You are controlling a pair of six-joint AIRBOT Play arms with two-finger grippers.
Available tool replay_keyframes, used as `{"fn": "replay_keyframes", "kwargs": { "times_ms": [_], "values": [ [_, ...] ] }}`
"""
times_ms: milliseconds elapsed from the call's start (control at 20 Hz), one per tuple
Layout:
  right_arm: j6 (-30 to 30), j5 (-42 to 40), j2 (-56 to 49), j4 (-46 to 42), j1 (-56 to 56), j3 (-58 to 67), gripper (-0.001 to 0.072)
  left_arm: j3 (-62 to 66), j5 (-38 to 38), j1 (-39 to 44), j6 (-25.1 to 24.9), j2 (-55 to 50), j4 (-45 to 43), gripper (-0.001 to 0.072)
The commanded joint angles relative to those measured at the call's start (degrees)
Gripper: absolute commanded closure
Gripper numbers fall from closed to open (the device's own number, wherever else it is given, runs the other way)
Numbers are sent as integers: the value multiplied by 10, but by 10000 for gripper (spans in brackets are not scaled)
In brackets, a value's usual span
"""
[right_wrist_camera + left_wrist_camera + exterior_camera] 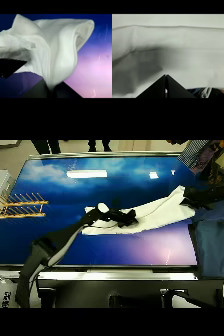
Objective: Fold the clothes and pants, and hang the long-sleeved shirts on hangers.
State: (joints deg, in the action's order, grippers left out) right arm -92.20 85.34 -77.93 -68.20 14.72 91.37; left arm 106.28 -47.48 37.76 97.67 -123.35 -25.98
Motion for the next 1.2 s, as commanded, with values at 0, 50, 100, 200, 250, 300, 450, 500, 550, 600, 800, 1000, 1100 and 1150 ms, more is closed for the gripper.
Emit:
{"fn": "replay_keyframes", "kwargs": {
  "times_ms": [0, 50, 100, 200, 250, 300, 450, 500, 550, 600, 800, 1000, 1100, 1150],
  "values": [
    [-6, 19, 22, -3, 0, 4, 680, 50, 34, 41, 38, -42, 10, 691],
    [-6, 23, 26, -6, 0, 4, 680, 60, 35, 47, 48, -51, 10, 691],
    [-6, 28, 29, -7, 0, 4, 680, 70, 36, 53, 61, -60, 10, 691],
    [-6, 40, 32, -7, 0, 4, 679, 87, 37, 62, 67, -73, 10, 691],
    [-6, 44, 32, -7, 0, 4, 679, 88, 41, 65, 70, -74, 10, 691],
    [-6, 44, 32, -11, 0, 4, 679, 88, 41, 67, 70, -74, 10, 691],
    [-6, 39, 31, -16, 0, 4, 679, 89, 3, 58, 67, -68, 9, 692],
    [-6, 33, 31, -15, 0, 4, 679, 89, -23, 48, 60, -62, 9, 692],
    [-6, 26, 31, -13, -1, 4, 679, 89, -52, 35, 57, -54, 2, 693],
    [-6, 19, 31, -6, -3, 4, 679, 89, -83, 16, 56, -40, -22, 693],
    [-24, -22, 17, 25, -61, 3, 679, 89, -198, -93, 56, 62, -172, 692],
    [-83, -101, -12, 26, -187, 3, 680, 89, -319, -228, 49, 195, -274, 691],
    [-110, -148, -35, 26, -252, 3, 680, 88, -369, -291, 43, 252, -303, 690],
    [-125, -172, -48, 26, -283, 3, 680, 88, -388, -317, 43, 275, -316, 690]
  ]
}}
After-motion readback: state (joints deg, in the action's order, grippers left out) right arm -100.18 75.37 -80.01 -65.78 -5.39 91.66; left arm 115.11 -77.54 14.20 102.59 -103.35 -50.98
